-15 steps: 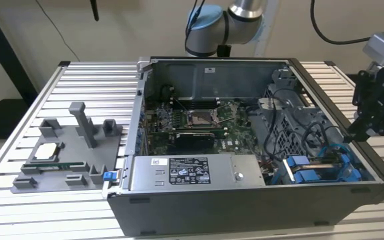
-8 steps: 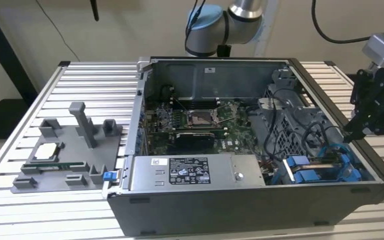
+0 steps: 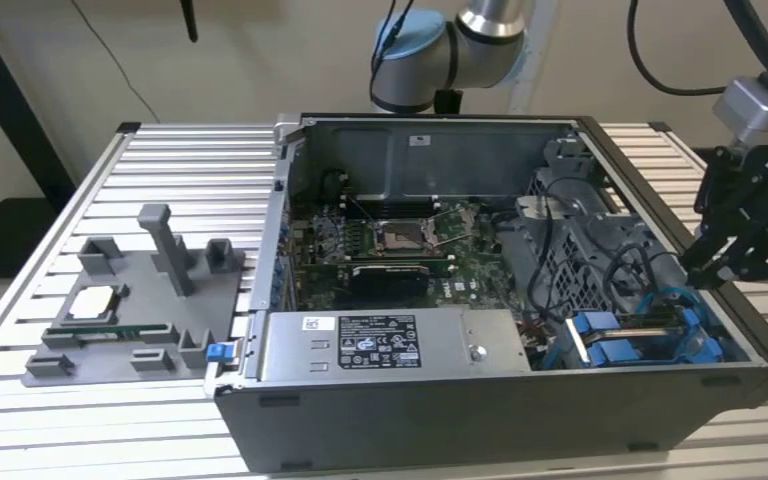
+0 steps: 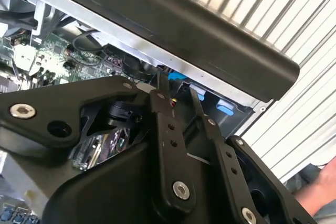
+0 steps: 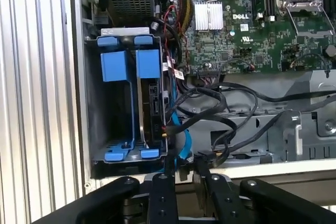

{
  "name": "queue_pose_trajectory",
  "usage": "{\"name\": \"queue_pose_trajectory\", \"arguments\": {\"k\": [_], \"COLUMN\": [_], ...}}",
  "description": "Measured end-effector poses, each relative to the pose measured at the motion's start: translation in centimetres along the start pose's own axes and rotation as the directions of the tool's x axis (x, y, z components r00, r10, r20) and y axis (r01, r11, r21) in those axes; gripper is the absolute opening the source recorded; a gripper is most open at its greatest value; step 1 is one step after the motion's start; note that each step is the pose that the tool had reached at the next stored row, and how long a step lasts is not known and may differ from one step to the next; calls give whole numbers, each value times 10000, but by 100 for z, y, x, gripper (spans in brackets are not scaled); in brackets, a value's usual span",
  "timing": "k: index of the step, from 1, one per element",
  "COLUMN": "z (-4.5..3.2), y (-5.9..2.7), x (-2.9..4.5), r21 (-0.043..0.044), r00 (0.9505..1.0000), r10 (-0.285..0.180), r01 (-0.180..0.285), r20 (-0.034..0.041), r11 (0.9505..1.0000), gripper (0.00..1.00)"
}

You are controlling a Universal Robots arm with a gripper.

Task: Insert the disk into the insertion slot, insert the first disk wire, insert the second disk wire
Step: 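Insert the second disk wire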

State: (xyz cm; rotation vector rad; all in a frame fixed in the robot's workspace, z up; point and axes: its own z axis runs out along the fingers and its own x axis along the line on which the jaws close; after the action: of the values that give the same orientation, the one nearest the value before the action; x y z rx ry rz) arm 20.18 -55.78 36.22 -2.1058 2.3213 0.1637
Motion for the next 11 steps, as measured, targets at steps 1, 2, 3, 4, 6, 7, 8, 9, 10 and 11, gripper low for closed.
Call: {"name": "queue_pose_trajectory", "arguments": {"k": [1, 2, 3, 4, 6, 7, 8, 9, 10, 11], "z": [8, 15, 22, 26, 36, 40, 44, 48, 50, 53], "y": [-1, -1, -2, -2, -3, -3, -3, -4, -4, -5], "x": [1, 1, 2, 3, 5, 6, 8, 9, 11, 13], "r21": [-20, -42, -70, -99, -147, -165, -176, -189, -200, -211], "r00": [10000, 9999, 9998, 9997, 9994, 9992, 9990, 9988, 9986, 9984], "r10": [64, 125, 185, 243, 352, 402, 444, 487, 526, 564], "r01": [-64, -125, -185, -243, -352, -401, -443, -486, -525, -562], "r20": [3, 5, 7, 8, 25, 35, 44, 52, 58, 68], "r11": [10000, 9999, 9998, 9997, 9993, 9991, 9989, 9986, 9984, 9982], "gripper": [100, 100, 100, 100, 0, 0, 0, 0, 0, 0]}}
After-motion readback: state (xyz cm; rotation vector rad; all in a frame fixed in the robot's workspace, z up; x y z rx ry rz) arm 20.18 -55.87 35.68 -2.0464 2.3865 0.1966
